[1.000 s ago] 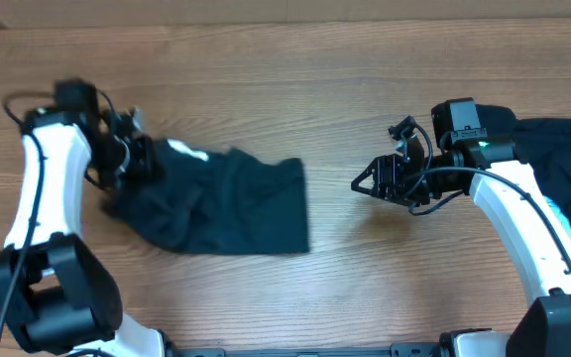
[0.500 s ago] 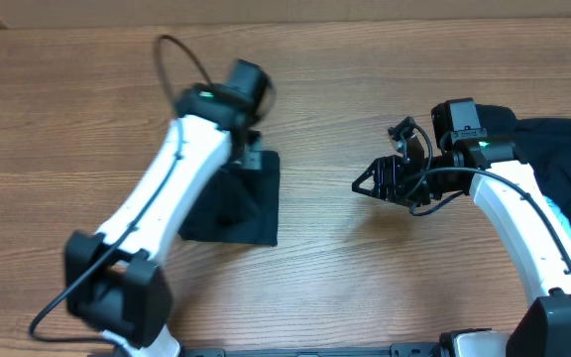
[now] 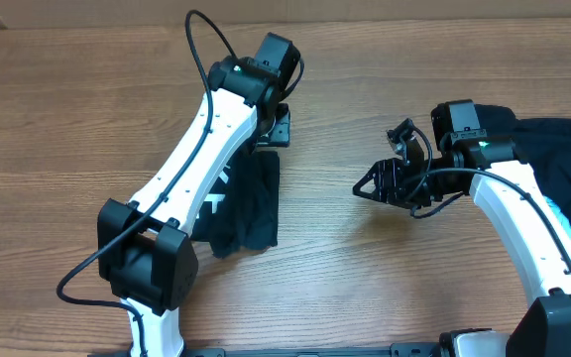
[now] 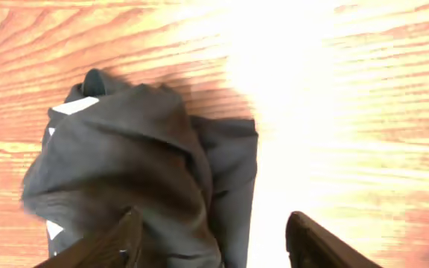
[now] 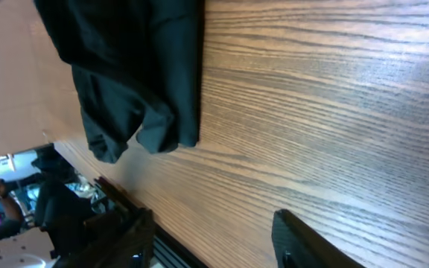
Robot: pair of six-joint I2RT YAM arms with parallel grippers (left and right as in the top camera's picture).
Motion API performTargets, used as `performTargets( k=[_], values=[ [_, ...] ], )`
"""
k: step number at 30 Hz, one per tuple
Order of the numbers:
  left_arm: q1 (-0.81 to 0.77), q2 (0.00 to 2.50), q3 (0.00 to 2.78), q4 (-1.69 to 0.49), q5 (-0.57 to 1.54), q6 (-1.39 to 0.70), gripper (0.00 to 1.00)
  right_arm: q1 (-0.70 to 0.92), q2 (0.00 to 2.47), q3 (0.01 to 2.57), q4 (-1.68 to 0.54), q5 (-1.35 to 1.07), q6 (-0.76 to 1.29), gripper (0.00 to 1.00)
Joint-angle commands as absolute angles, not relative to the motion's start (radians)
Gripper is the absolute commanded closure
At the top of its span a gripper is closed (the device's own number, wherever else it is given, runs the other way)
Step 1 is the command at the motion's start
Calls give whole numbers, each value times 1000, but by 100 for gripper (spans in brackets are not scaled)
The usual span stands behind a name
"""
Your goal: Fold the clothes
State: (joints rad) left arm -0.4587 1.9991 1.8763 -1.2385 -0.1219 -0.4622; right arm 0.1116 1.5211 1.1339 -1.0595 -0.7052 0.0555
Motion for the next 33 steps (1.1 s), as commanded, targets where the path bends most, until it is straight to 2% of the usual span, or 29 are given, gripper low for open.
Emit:
performTargets(
  k=[1,3,6,9,13,16,20,26,31,33],
  values=[
    [-417,1974,1900,-1292,-94,-442,36,146,1504,1146,-1055,-742,-2,46],
    [-366,1967,1914,-1331,-92,-442,37,179,1504,1146,-1027,-838,-43,55],
    [-255,1948,1988,-1405,-75,-442,37,303,1505,1145,-861,-895,68,87],
    [-126,1927,2124,-1502,-29,-436,36,461,1522,1145,-680,-760,274,93],
    [-24,1915,2249,-1597,21,-372,33,673,1610,1145,-509,-537,441,93],
    [-5,1914,2276,-1631,20,-342,32,764,1720,1145,-415,-498,486,93],
    [-7,1915,2275,-1641,19,-336,31,839,1827,1145,-263,-538,437,93],
    [-7,1915,2275,-1641,19,-336,29,841,1829,1145,-184,-481,438,92],
    [-7,1915,2275,-1649,20,-336,29,828,1843,1145,-396,-59,452,92],
    [-7,1915,2275,-1657,20,-328,29,778,1839,1147,-528,106,541,94]
  ],
)
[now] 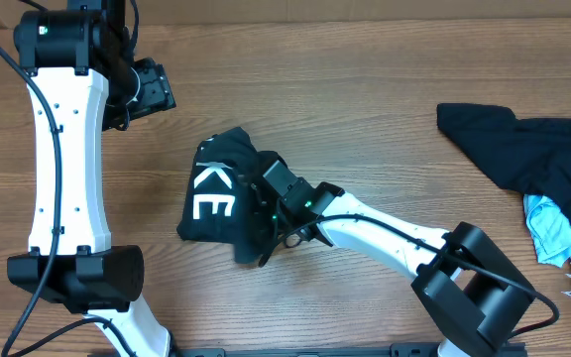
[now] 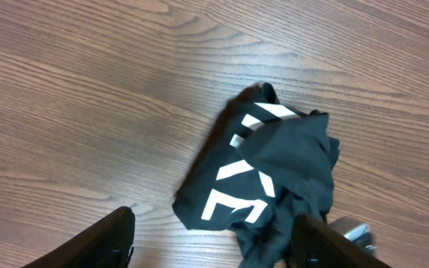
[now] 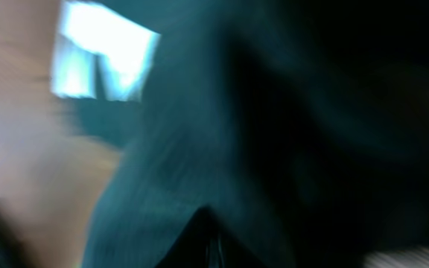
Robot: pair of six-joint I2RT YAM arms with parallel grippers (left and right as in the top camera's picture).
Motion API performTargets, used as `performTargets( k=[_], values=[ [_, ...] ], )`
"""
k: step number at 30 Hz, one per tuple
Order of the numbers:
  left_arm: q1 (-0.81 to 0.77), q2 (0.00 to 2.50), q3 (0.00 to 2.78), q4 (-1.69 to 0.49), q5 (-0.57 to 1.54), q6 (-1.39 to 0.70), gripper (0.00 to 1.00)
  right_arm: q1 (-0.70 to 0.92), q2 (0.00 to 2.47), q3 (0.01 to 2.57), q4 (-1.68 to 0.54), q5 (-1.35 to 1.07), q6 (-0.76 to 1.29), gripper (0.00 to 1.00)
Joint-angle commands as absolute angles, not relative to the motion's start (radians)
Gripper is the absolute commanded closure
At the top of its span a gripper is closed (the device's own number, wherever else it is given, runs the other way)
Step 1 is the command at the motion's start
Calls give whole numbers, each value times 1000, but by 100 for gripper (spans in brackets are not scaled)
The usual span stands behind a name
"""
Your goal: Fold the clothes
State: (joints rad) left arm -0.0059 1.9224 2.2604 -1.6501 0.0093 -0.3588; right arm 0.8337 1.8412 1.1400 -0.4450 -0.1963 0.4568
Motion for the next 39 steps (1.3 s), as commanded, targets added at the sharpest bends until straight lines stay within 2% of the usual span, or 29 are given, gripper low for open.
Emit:
performTargets(
  k=[1,5,7,10,19,23,26,27,31,35,39],
  values=[
    [-7,1915,2275,-1656,20,-316,29,730,1830,1149,-576,108,558,94],
    [-7,1915,2275,-1649,19,-291,26,678,1754,1212,-589,-167,337,91],
    [-7,1915,2275,-1648,17,-290,25,679,1697,1253,-581,-252,302,90],
    [-7,1915,2275,-1638,15,-290,24,679,1663,1264,-440,-459,300,92],
    [-7,1915,2275,-1634,16,-291,21,722,1956,1264,-283,-450,386,94],
    [-7,1915,2275,-1634,16,-290,20,607,1955,1265,-207,-274,400,96],
    [-7,1915,2275,-1637,15,-270,20,477,1933,1265,-194,-382,481,96],
    [-7,1915,2275,-1638,15,-258,19,405,1931,1265,-184,-524,481,96],
    [-7,1915,2275,-1637,-5,-257,17,312,1918,1265,-253,-653,483,96],
    [-6,1915,2275,-1646,-41,-246,12,337,1860,1265,-331,-792,441,96],
    [-6,1915,2275,-1641,-44,-239,11,479,1843,1264,-427,-778,441,96]
  ],
)
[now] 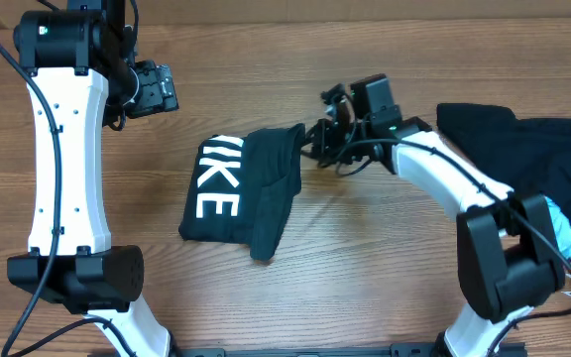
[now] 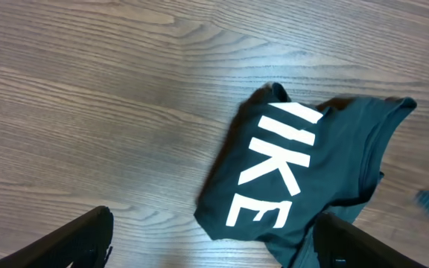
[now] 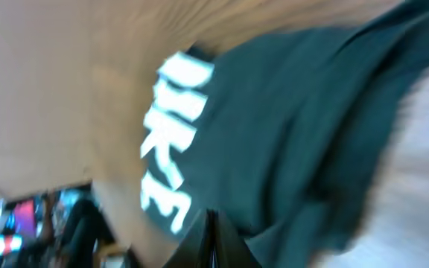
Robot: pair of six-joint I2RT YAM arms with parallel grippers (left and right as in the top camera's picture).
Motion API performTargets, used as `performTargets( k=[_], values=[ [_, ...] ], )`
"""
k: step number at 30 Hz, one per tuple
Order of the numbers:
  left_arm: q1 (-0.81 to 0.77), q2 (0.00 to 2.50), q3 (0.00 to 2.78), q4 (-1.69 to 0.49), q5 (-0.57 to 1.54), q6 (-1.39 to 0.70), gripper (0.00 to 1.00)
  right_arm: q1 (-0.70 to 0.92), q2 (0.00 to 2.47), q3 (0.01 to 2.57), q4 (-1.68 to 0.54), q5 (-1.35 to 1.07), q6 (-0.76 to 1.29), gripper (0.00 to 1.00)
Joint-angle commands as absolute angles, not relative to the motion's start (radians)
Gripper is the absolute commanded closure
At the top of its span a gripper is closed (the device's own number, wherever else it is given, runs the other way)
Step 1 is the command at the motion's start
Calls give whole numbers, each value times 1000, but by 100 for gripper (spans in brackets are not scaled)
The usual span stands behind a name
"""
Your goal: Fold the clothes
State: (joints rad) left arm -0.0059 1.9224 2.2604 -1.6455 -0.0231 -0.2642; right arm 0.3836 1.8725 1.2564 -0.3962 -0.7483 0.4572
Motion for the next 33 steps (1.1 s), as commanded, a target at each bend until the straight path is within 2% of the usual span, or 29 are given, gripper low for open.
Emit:
performTargets(
  k=[1,3,4,5,6,8,12,13,16,18,20,21,26,30,33],
  values=[
    [-6,1915,2275,-1638,-44,-239,11,529,1850,1264,-452,-709,441,96],
    [-6,1915,2275,-1637,-44,-239,11,617,1864,1263,-483,-537,443,95],
    [-6,1915,2275,-1638,-44,-239,11,656,1876,1263,-496,-460,450,90],
    [-6,1915,2275,-1639,-42,-239,11,687,1889,1263,-506,-411,460,75],
    [-6,1915,2275,-1644,-32,-239,12,714,1907,1263,-530,-379,488,78],
    [-6,1915,2275,-1653,-32,-239,12,719,1927,1263,-627,-359,545,96],
    [-6,1915,2275,-1656,-34,-202,10,692,1893,1264,-891,-133,607,96],
    [-6,1915,2275,-1652,-33,-201,5,691,1864,1264,-953,-57,606,96],
    [-6,1915,2275,-1643,-33,-197,0,691,1809,1264,-1013,-13,595,96],
    [-6,1918,2273,-1644,-34,-176,0,691,1776,1264,-989,-72,545,96],
    [-5,1925,2261,-1643,-33,-175,0,691,1717,1264,-843,-243,371,96],
    [-5,1931,2255,-1641,-33,-175,0,691,1695,1264,-765,-301,347,96],
    [-5,1958,2254,-1632,-36,-172,0,691,1750,1264,-458,-362,424,96],
    [-5,1958,2254,-1622,-36,-171,0,694,1870,1264,-451,-361,507,96],
    [-5,1958,2254,-1623,-36,-171,0,693,1924,1264,-581,-356,506,96]
  ],
)
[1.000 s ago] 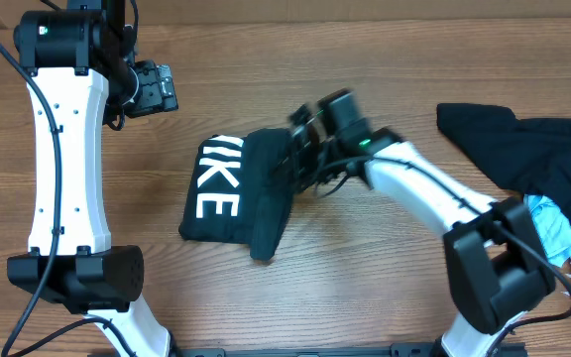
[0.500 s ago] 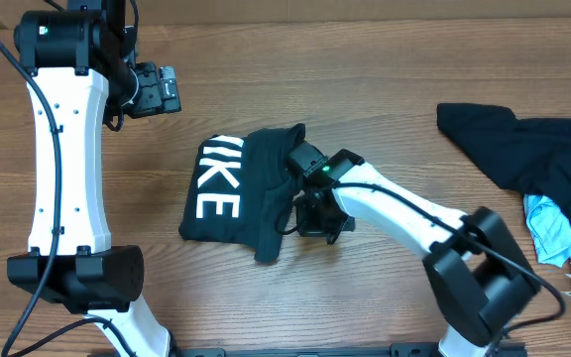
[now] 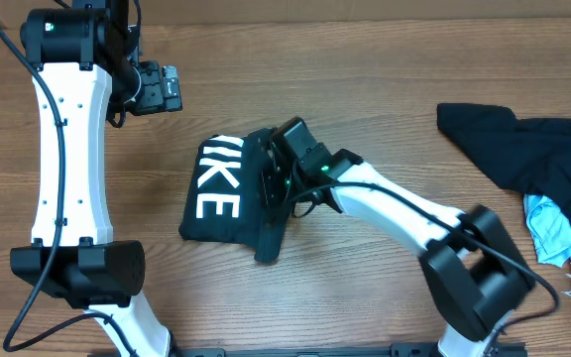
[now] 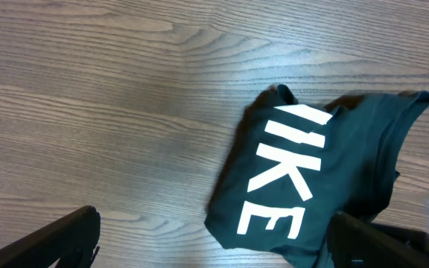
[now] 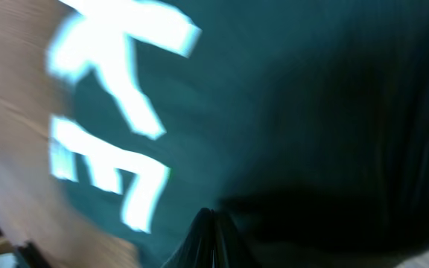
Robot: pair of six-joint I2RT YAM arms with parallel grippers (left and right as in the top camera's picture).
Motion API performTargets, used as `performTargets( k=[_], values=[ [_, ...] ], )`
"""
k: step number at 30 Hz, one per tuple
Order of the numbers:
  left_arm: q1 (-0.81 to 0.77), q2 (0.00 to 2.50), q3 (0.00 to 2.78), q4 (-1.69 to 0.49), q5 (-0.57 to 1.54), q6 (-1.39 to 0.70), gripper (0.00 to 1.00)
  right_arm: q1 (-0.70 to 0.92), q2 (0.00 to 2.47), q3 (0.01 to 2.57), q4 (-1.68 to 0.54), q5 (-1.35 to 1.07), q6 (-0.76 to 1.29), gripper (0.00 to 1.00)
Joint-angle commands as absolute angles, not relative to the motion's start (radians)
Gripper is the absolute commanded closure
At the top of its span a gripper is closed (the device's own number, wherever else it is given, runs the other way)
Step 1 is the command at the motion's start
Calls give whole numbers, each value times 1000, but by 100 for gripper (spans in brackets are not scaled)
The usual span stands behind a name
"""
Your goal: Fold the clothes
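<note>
A black shirt with white NIKE letters (image 3: pixel 228 193) lies bunched at the table's middle left; the left wrist view also shows the shirt (image 4: pixel 311 171). My right gripper (image 3: pixel 270 184) is low over the shirt's right half. In its blurred wrist view the right gripper (image 5: pixel 211 217) has its fingertips together, shut on dark cloth that fills the frame. My left gripper (image 3: pixel 162 87) hangs high at the back left, wide open and empty. From there the left gripper (image 4: pixel 214 223) looks down on the shirt.
A heap of dark clothes (image 3: pixel 528 149) lies at the far right, with a light blue garment (image 3: pixel 553 230) below it at the edge. The wooden table (image 3: pixel 385 297) shows bare wood around the shirt.
My right gripper was at the shirt's upper right corner; now it is further left and lower, over the shirt. The shirt's right part has come in leftwards. The left arm has hardly moved.
The left gripper was down over the crumpled shirt, the right one open near the heap. Then the left arm was raised at the back left and the right was in the shirt. Then the right held its far corner, NIKE showing. Now it is back over the shirt.
</note>
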State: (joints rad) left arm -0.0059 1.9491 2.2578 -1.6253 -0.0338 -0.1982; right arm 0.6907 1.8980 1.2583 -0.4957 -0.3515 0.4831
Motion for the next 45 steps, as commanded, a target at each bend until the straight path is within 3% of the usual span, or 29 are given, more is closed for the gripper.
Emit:
performTargets(
  k=[1,5,9,12,14,17,23,28,31,34,39,42,45],
  values=[
    [-5,1958,2254,-1623,-36,-171,0,691,1918,1264,-635,-337,506,96],
    [-5,1958,2254,-1618,-36,-171,0,689,1819,1265,-947,-17,574,96],
    [-5,1958,2254,-1613,-36,-171,0,689,1739,1265,-978,44,553,96],
    [-5,1958,2254,-1614,-36,-171,0,689,1689,1265,-837,-260,374,96],
    [-5,1958,2254,-1611,-36,-171,0,689,1689,1264,-743,-426,371,96],
    [-5,1958,2254,-1608,-36,-171,0,710,1759,1263,-706,-421,448,96],
    [-5,1958,2254,-1608,-36,-171,0,739,1903,1263,-858,-415,472,96],
    [-5,1958,2254,-1613,-36,-171,0,712,1876,1264,-1053,-198,461,96],
    [-5,1958,2254,-1607,-36,-171,0,720,1831,1264,-917,-449,266,96],
    [-5,1958,2254,-1607,-36,-171,0,728,1829,1264,-679,-673,274,96],
    [-5,1958,2254,-1611,-36,-171,0,780,1866,1262,-536,-384,392,96],
    [-5,1958,2254,-1617,-36,-171,0,785,1922,1261,-603,-301,418,92],
    [-5,1958,2254,-1624,-36,-171,0,779,1947,1263,-809,-247,535,96]
  ],
)
